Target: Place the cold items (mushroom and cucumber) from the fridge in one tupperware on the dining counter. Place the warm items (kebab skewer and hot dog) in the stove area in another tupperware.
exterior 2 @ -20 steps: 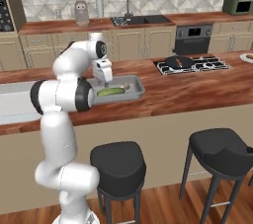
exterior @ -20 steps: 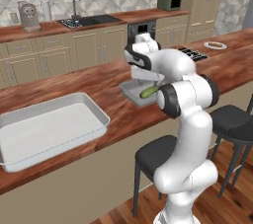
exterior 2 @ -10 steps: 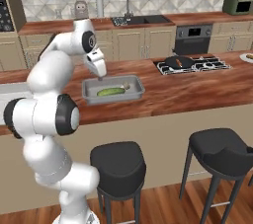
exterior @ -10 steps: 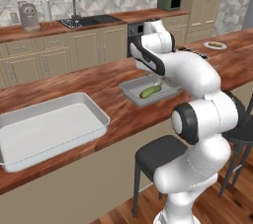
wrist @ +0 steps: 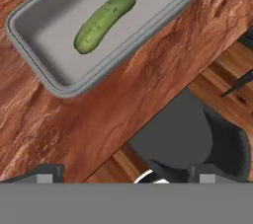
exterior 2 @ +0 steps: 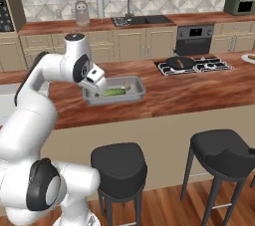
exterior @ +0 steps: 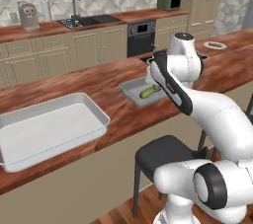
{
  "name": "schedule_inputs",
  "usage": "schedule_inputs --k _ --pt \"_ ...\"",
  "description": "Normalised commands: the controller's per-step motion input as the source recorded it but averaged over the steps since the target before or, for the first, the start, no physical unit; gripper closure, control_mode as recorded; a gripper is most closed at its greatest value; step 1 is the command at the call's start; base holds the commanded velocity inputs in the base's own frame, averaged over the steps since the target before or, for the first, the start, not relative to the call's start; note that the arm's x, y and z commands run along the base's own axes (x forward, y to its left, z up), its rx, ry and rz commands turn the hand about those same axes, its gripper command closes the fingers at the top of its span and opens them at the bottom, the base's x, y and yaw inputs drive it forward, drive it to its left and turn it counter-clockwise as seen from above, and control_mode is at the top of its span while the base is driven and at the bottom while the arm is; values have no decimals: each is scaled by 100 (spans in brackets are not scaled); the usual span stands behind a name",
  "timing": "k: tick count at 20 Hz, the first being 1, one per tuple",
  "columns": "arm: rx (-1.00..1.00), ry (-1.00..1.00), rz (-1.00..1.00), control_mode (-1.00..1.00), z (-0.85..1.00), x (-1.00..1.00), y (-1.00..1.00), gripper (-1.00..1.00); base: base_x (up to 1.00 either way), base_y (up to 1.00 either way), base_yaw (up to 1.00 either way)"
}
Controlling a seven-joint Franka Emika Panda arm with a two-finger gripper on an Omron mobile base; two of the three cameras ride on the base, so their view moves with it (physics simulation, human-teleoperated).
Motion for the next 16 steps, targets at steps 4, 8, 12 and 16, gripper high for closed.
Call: schedule_inputs --k 4,8,12,16 --pt "-13 26 46 -100 3 -79 28 -100 0 0 0" --pt "-19 17 32 -100 -11 -57 12 -100 0 0 0" --pt "-15 -2 26 -100 -19 -65 3 -100 0 0 0" --pt "2 -4 25 -100 0 -34 -22 -100 0 0 0"
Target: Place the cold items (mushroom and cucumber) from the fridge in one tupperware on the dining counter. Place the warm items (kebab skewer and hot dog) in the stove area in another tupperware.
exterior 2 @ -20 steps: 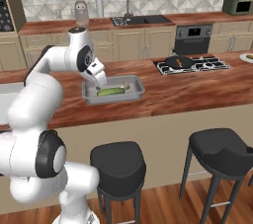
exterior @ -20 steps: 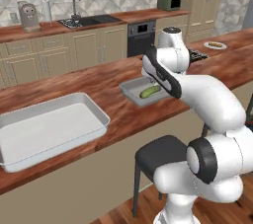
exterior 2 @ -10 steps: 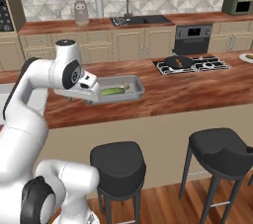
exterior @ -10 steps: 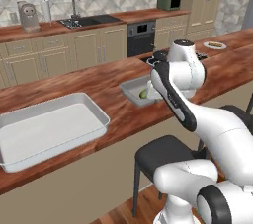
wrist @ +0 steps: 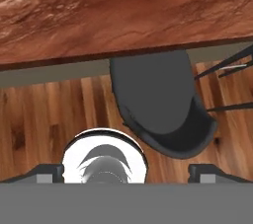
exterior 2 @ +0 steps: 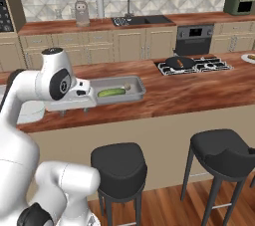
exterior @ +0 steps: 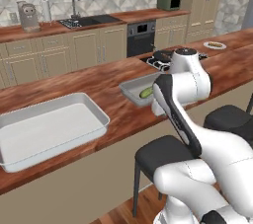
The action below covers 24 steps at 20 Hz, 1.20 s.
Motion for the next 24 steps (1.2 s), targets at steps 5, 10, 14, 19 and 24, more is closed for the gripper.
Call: schedule_inputs --k 5,10,14,19,24 --pt "0 0 -9 -100 -13 -65 -2 -100 0 0 0" --pt "9 1 -40 -100 -10 -44 11 -100 0 0 0" --pt "11 7 -14 -100 -21 4 -12 -100 0 0 0" --pt "0 0 0 -100 0 0 0 -100 0 0 0" --pt "0 0 0 100 0 -1 0 -100 -35 5 0"
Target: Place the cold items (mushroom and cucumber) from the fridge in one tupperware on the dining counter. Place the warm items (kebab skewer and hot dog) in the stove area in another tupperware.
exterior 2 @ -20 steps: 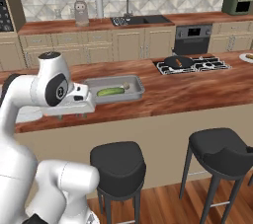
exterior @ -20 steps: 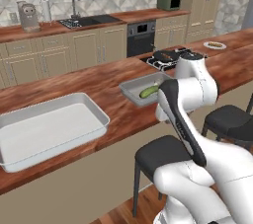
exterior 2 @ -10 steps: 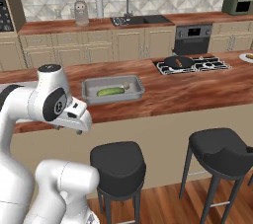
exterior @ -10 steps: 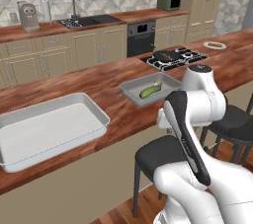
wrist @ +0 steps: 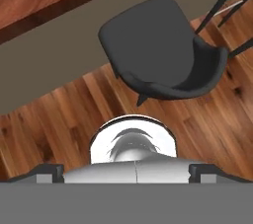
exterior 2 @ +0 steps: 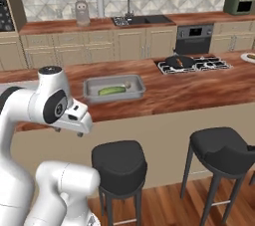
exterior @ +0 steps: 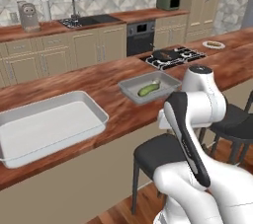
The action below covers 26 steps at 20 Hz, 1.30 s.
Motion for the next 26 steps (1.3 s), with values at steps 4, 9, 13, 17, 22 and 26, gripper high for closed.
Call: schedule_inputs --k 4,9,13,17,22,26 --pt "0 0 0 100 0 0 0 -100 -100 60 11" --pt "0 0 0 100 0 0 0 -100 -93 100 51" --pt "0 0 0 100 0 0 0 -100 -68 100 73" --pt "0 0 0 100 0 0 0 -100 -27 100 42" --pt "0 0 0 100 0 0 0 -100 6 100 7" --pt "0 0 0 100 0 0 0 -100 19 100 -11"
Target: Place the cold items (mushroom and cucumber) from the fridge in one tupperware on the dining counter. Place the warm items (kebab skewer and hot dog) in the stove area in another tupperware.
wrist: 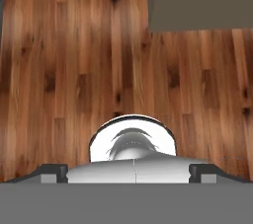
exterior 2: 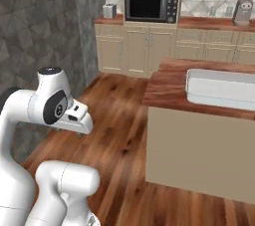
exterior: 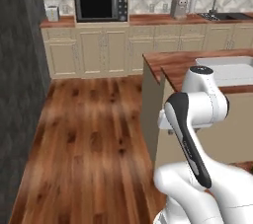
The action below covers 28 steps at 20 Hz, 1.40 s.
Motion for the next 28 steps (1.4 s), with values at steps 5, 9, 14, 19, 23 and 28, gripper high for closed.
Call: schedule_inputs --k 5,9,14,19,23,28 --pt "0 0 0 100 0 0 0 -100 77 100 -19" --pt "0 0 0 100 0 0 0 -100 100 100 -23" --pt "0 0 0 100 0 0 0 -100 100 100 -23" --pt "0 0 0 100 0 0 0 -100 100 100 -27" --pt "0 0 0 100 0 0 0 -100 100 92 -27" --pt "0 0 0 100 0 0 0 -100 100 38 -41"
